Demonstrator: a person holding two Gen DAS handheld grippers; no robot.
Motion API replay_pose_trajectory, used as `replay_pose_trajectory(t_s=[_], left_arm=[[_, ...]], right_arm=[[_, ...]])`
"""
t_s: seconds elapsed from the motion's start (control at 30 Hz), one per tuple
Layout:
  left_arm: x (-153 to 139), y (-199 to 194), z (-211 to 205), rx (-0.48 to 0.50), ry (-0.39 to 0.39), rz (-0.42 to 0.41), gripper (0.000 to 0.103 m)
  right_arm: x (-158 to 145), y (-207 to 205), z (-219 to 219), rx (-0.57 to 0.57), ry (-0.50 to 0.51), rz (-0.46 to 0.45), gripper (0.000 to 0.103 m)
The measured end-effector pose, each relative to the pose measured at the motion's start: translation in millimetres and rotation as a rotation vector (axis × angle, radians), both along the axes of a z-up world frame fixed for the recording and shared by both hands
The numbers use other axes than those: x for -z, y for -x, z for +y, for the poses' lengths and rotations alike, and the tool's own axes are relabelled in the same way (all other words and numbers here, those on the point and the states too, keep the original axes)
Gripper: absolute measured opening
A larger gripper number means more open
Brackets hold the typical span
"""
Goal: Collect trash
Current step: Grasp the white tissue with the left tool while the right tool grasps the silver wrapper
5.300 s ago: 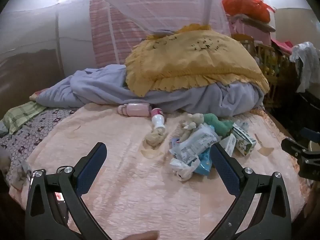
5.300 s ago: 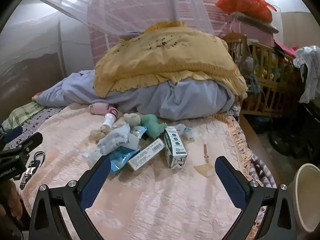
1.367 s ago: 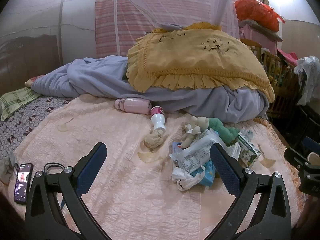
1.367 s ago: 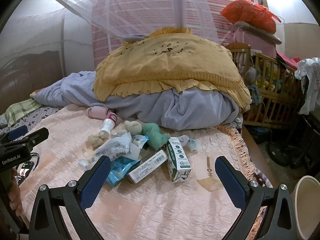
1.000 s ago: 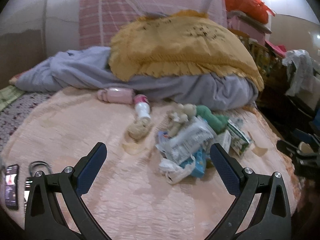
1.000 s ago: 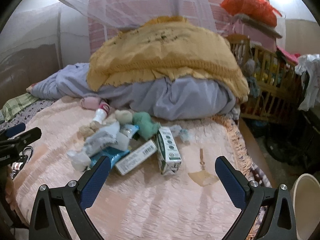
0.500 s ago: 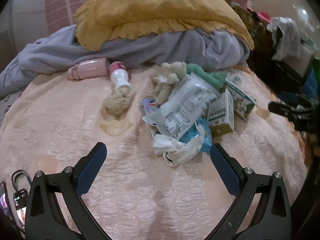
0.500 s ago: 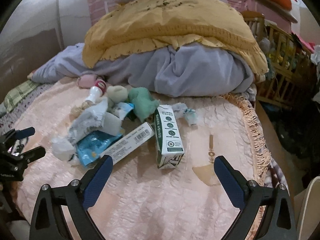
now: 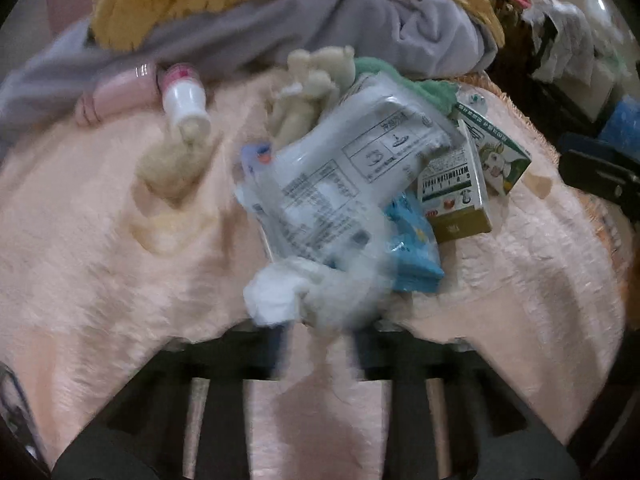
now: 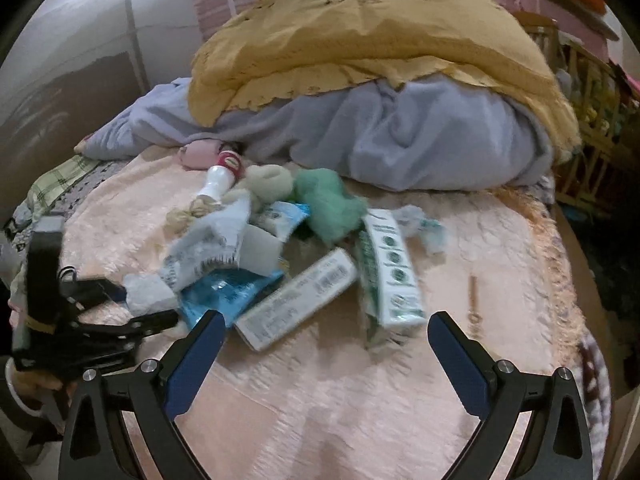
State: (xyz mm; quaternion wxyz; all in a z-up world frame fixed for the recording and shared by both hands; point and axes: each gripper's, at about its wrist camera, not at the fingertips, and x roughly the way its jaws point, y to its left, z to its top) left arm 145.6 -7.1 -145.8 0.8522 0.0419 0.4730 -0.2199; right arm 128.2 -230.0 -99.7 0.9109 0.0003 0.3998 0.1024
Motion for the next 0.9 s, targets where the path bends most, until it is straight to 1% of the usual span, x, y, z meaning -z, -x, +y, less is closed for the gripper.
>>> replay_pose_trajectory(t_s=[0.03,0.1,0.17,0.23,0.3,0.43,0.5,0.57,0.6,0.63,0.67,0.7,0.73,0.77,0.8,0.83,0.87,0.9], left_arm=[[-4,2,8,-0.010,0.036,0.006,0.017],[-17,10,21,-0.012,0.057,-0.018,0.017],[-29,18,35,-0.008,0.092,-0.023,0.017],[-36,24,47,-0.014,0.104,-0.027,0.017],[-40,27,55,-0.032,0.104,-0.026,0.017],[-43,26,78,-0.080,0.165,0.001,0.017],[-45,26,86,-0.100,0.158,-0.005,0.017],[-45,25,91,-0.112,0.148,-0.012,0.017],[-45,24,92,-0.119,0.145,-0.011,0.017],[-46,24,95,-0.130,0.144,-0.010,0.017],[-46,24,96,-0.136,0.146,-0.011,0.017],[-47,25,99,-0.144,0.148,-0.016,0.017],[-48,27,101,-0.150,0.148,-0.019,0.017],[-50,28,103,-0.154,0.146,-0.024,0.017],[-52,29,107,-0.160,0.140,-0.030,0.017],[-54,30,110,-0.166,0.135,-0.036,0.017],[-56,32,116,-0.176,0.130,-0.043,0.017],[-58,32,122,-0.189,0.125,-0.050,0.017]], right_arm=[[0,-3,6,-0.010,-0.005,0.001,0.101],[-2,-10,20,-0.041,-0.022,-0.001,0.101],[-1,-17,34,-0.063,-0.029,-0.002,0.101],[4,-30,50,-0.080,-0.035,0.007,0.101],[10,-45,61,-0.079,-0.048,0.034,0.101],[21,-66,74,-0.054,-0.067,0.094,0.101],[20,-63,78,-0.064,-0.072,0.088,0.101],[18,-63,83,-0.072,-0.032,0.074,0.101],[18,-65,85,-0.058,0.003,0.066,0.101],[19,-67,85,-0.041,0.012,0.070,0.101],[22,-70,84,-0.037,-0.006,0.086,0.099],[27,-73,85,-0.068,-0.059,0.125,0.087],[32,-73,88,-0.109,-0.099,0.165,0.060],[38,-71,94,-0.153,-0.135,0.215,0.047],[44,-65,98,-0.189,-0.179,0.270,0.039],[48,-59,102,-0.211,-0.213,0.309,0.039],[54,-46,109,-0.266,-0.243,0.358,0.039],[55,-36,116,-0.310,-0.234,0.371,0.039]])
